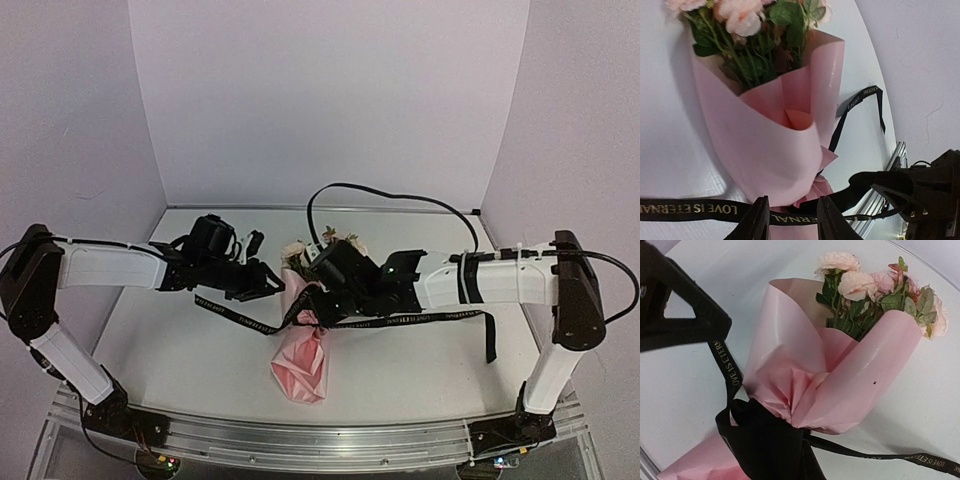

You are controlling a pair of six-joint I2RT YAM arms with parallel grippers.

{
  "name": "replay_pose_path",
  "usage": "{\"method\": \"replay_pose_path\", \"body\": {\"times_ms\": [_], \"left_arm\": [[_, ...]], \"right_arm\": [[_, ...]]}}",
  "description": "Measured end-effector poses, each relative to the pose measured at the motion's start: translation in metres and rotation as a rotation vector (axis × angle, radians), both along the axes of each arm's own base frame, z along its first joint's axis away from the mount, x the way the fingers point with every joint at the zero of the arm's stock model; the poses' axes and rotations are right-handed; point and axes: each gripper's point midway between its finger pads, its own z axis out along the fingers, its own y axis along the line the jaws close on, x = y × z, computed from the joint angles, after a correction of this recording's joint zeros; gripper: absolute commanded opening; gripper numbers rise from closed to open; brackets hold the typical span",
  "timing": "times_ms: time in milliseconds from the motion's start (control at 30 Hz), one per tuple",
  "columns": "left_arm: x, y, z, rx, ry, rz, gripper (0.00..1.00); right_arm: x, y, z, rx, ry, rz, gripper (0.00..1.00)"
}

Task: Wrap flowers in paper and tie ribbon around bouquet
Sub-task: Place the left side of the half-tied ribbon on the folded bouquet.

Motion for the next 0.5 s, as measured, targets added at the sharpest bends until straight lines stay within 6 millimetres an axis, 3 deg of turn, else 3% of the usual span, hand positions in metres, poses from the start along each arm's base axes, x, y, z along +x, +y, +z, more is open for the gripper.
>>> {"method": "replay_pose_path", "body": {"times_ms": [100, 200, 400, 500], "left_arm": [[-0.011, -0.025, -0.007, 0.0, -0.007, -0.065, 0.29], [-0.02, -0.037, -0.009, -0.007, -0.008, -0.091, 0.29], [-0.014, -0.033, -0.004, -0.01, -0.052, -0.055, 0.36], [-0.014, -0.03, 0.004, -0.019, -0.075, -0.05, 0.33]], "right_arm": [[0.008, -0.011, 0.0, 0.008, 0.007, -0.037, 0.0], [0.016, -0.019, 0.0, 0.014, 0.015, -0.071, 0.0], [0.026, -0.032, -0.005, 0.01, 0.042, -0.118, 0.0], [0.025, -0.036, -0.009, 0.004, 0.061, -0.128, 0.0]]}}
